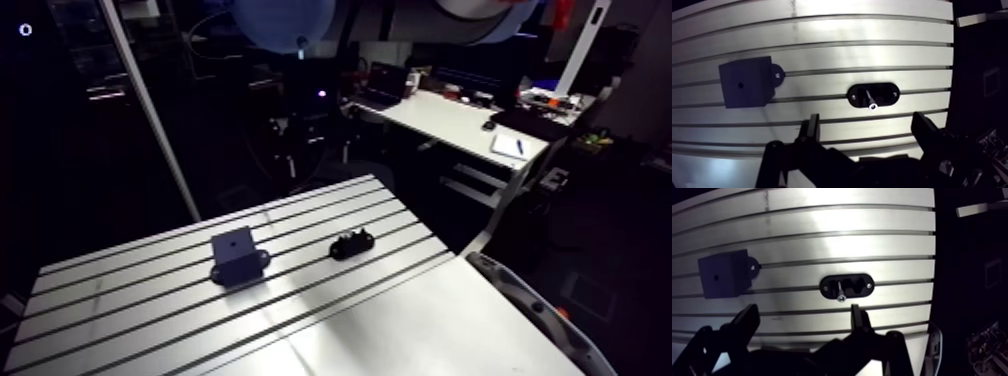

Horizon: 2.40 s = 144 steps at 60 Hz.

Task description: Pick up the M10 bolt and insert it into the hole until fully seated.

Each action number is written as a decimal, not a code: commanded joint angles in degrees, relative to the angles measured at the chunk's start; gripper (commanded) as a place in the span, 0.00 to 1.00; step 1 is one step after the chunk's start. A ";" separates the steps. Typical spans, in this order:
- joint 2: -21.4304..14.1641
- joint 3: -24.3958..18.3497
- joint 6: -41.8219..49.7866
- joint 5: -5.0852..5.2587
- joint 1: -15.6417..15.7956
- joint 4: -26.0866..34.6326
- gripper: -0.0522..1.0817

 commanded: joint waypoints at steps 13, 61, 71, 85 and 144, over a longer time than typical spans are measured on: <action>2.13 2.66 -2.26 0.89 -2.80 -3.95 0.05; 7.26 5.66 -5.87 0.96 -5.70 -10.16 0.44; 7.96 6.10 -5.87 1.88 -5.70 -10.96 0.46; 8.07 7.06 -5.87 2.54 -5.70 -11.32 0.48; 8.07 9.47 -7.45 2.55 -6.49 -13.36 0.52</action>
